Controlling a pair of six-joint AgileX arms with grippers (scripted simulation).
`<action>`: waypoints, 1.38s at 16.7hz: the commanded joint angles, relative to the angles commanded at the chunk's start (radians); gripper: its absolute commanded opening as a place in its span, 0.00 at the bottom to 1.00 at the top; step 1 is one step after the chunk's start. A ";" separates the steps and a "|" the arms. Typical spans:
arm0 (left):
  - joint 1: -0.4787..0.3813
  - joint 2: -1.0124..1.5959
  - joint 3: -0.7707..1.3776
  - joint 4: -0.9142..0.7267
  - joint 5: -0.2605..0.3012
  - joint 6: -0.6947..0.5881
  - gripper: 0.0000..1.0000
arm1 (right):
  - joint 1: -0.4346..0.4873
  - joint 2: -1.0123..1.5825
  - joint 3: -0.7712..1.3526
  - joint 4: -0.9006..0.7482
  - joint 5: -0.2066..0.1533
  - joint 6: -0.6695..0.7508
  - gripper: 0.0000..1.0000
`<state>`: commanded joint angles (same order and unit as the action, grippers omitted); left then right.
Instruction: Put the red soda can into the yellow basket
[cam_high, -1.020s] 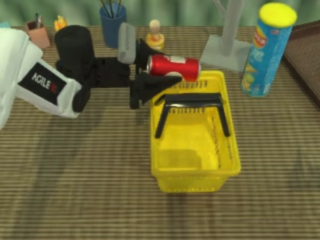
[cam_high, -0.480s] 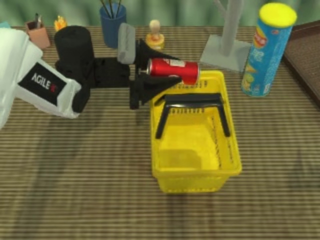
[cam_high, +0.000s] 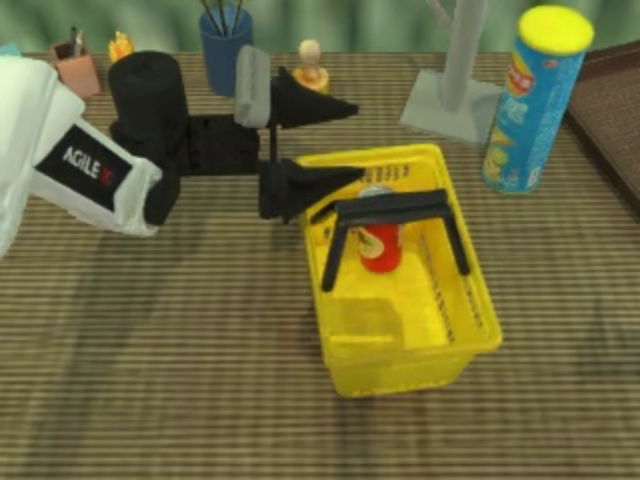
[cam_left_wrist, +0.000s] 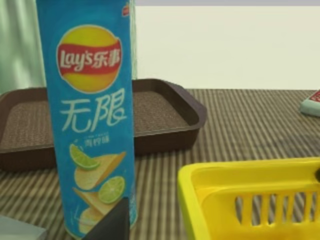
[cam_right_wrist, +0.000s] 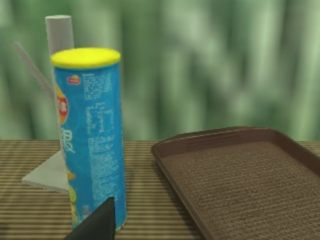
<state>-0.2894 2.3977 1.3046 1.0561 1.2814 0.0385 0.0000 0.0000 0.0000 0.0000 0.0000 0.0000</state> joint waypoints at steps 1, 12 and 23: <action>0.000 0.000 0.000 0.000 0.000 0.000 1.00 | 0.000 0.000 0.000 0.000 0.000 0.000 1.00; 0.035 -0.189 -0.117 -0.118 -0.132 -0.050 1.00 | 0.075 0.195 0.191 -0.161 -0.004 -0.115 1.00; 0.189 -1.240 -0.664 -0.598 -0.693 -0.126 1.00 | 0.375 1.262 1.214 -0.835 0.003 -0.604 1.00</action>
<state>-0.1002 1.1577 0.6404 0.4577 0.5879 -0.0872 0.3748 1.2620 1.2138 -0.8345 0.0025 -0.6037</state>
